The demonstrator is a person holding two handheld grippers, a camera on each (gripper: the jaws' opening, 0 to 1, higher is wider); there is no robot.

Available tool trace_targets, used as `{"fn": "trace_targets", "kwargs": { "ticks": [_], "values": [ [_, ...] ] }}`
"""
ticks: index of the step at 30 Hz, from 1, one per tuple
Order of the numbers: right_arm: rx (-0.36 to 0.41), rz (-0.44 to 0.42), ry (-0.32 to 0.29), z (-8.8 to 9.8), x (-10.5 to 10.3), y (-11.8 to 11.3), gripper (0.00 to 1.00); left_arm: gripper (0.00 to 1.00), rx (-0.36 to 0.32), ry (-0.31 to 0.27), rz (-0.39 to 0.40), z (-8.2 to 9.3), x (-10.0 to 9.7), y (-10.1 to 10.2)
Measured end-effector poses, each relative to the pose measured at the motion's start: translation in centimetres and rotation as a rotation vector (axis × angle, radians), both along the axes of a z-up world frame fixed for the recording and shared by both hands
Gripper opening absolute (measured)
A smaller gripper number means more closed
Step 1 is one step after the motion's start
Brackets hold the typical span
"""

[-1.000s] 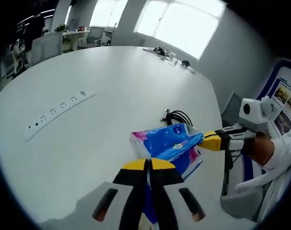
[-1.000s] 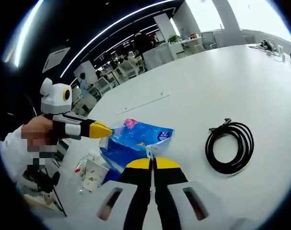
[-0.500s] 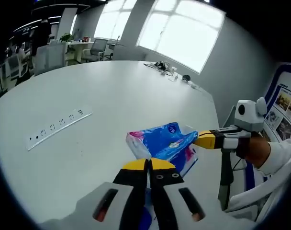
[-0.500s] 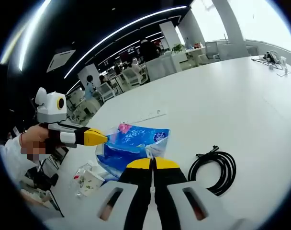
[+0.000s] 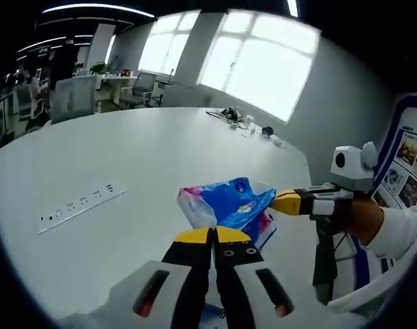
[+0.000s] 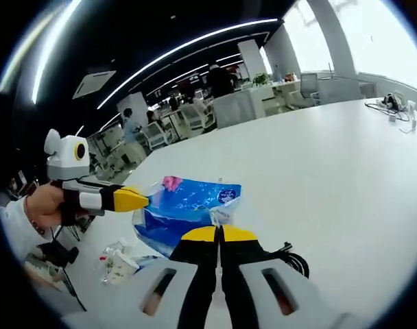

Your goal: Arrange the tabletop items into an orderly group along one side of the table until the central work area is clear of visible clutter.

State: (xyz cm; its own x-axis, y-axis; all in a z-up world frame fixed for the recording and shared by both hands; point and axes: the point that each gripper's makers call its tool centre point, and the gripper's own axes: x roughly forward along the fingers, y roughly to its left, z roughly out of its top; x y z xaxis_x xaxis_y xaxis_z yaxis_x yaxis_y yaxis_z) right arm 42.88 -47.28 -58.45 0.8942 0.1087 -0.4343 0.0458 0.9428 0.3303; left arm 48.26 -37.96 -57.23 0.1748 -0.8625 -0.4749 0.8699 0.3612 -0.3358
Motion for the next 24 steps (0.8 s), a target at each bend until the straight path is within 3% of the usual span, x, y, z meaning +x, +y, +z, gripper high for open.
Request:
{"fn": "trace_targets", "kwargs": {
  "ticks": [11,24],
  "values": [
    [-0.028,0.024,-0.019,0.8,2.2,-2.7,0.00,0.00,-0.035,-0.025,0.033,1.4,1.3,-2.1],
    [-0.051,0.055,0.002,-0.7,4.5,-5.0,0.00,0.00,-0.060,0.008,0.084,-0.1,3.3,-4.4]
  ]
}}
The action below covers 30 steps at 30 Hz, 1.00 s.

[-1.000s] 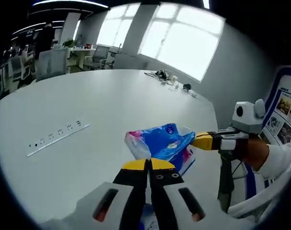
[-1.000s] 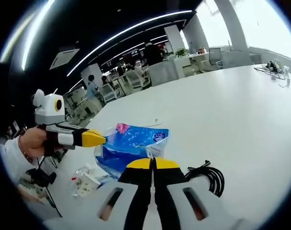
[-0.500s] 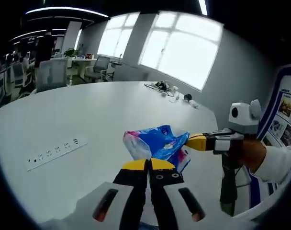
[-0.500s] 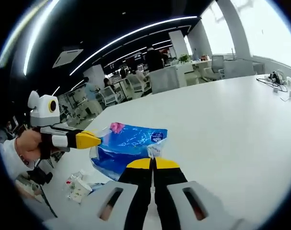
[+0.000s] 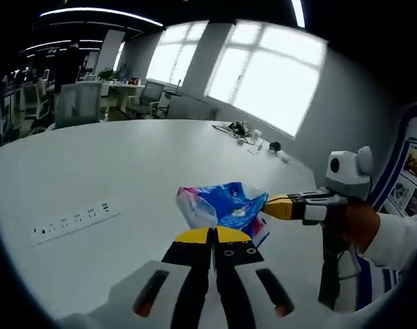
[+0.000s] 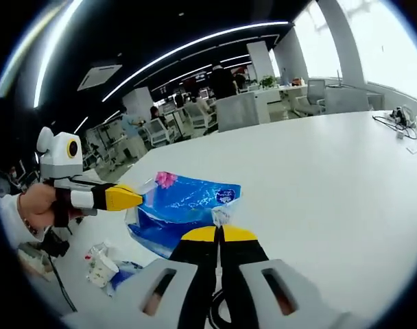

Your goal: Arrange the tabletop items into an orderly group along one side of the table until the central work area is clear of visible clutter.

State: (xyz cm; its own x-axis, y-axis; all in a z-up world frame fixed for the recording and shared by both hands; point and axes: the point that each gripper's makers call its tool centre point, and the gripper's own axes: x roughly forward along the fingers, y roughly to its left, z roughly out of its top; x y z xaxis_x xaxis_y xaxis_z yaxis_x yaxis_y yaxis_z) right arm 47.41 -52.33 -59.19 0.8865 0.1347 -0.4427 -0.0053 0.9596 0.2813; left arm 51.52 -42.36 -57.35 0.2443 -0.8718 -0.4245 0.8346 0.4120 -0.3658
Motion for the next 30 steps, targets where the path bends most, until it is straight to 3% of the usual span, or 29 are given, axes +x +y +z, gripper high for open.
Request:
{"fn": "trace_targets", "kwargs": {
  "ticks": [8,17,30],
  "values": [
    [-0.039,0.022,0.036,-2.3,1.5,-1.7,0.00,0.00,0.014,0.010,0.025,-2.5,1.1,-1.8],
    [-0.039,0.013,0.093,-6.3,1.8,-3.4,0.00,0.00,0.034,0.080,0.025,-6.5,1.6,-3.6],
    [-0.057,0.011,0.141,-10.6,2.9,-4.6,0.00,0.00,0.086,0.142,0.027,-12.0,2.4,-5.4]
  ]
}}
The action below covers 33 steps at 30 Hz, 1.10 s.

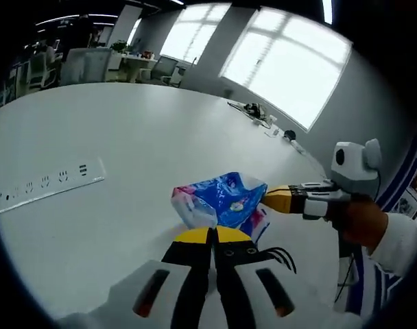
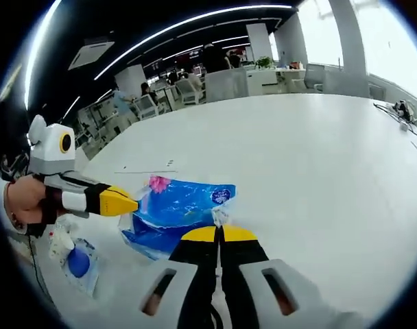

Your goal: Arrange the tabletop items into an orderly group along one side of the table until the central work area is clear of visible clutter.

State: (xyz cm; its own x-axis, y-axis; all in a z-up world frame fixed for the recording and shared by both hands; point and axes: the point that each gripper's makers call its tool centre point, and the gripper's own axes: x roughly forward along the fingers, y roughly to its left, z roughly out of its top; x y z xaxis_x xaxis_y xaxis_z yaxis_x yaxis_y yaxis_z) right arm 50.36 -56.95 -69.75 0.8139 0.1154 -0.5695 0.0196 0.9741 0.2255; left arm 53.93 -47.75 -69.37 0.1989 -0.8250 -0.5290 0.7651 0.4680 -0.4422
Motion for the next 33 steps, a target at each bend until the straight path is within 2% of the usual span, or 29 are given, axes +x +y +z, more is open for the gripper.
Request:
{"fn": "trace_targets", "kwargs": {
  "ticks": [12,25,33],
  "values": [
    [0.013,0.002,0.031,-2.6,0.4,-1.1,0.00,0.00,0.020,0.040,0.010,-2.5,-0.1,-0.2],
    [-0.006,0.014,0.055,-3.9,0.5,-1.3,0.00,0.00,0.043,0.054,0.010,-4.1,-0.8,0.1],
    [-0.002,0.008,0.058,-4.3,0.4,-1.4,0.00,0.01,0.047,0.055,0.020,-4.2,-0.9,0.5]
  ]
}}
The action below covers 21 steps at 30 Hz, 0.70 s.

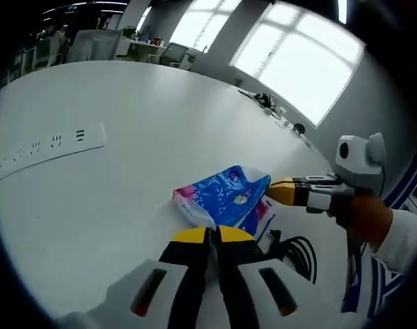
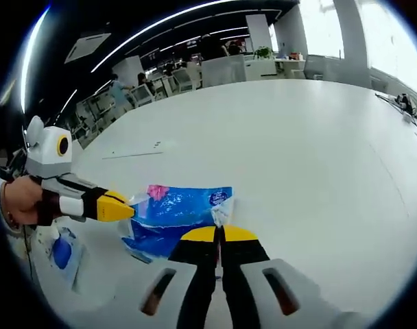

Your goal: Arrange the tabletop items into an orderly group along one side of the table until the central work area is clear of visible clutter.

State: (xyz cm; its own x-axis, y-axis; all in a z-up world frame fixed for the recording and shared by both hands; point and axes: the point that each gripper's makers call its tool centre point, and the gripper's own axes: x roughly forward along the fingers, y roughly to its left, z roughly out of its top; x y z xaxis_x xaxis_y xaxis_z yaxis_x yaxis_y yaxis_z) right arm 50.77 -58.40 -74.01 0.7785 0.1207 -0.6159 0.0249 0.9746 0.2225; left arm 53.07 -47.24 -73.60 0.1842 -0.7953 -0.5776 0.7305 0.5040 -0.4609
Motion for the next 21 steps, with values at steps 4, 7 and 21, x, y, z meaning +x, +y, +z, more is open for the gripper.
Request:
{"fn": "trace_targets", "kwargs": {
  "ticks": [4,7,21],
  "values": [
    [0.001,-0.005,0.006,-0.10,-0.08,0.08,0.00,0.05,-0.003,0.006,0.008,-0.02,-0.03,0.13],
    [-0.001,-0.009,0.009,-0.20,0.00,-0.05,0.01,0.09,-0.006,0.009,0.015,0.09,0.00,0.14],
    [-0.007,-0.025,0.031,-0.90,-0.04,-0.19,0.10,0.27,-0.001,0.024,0.030,-0.05,0.07,0.45]
  ]
}}
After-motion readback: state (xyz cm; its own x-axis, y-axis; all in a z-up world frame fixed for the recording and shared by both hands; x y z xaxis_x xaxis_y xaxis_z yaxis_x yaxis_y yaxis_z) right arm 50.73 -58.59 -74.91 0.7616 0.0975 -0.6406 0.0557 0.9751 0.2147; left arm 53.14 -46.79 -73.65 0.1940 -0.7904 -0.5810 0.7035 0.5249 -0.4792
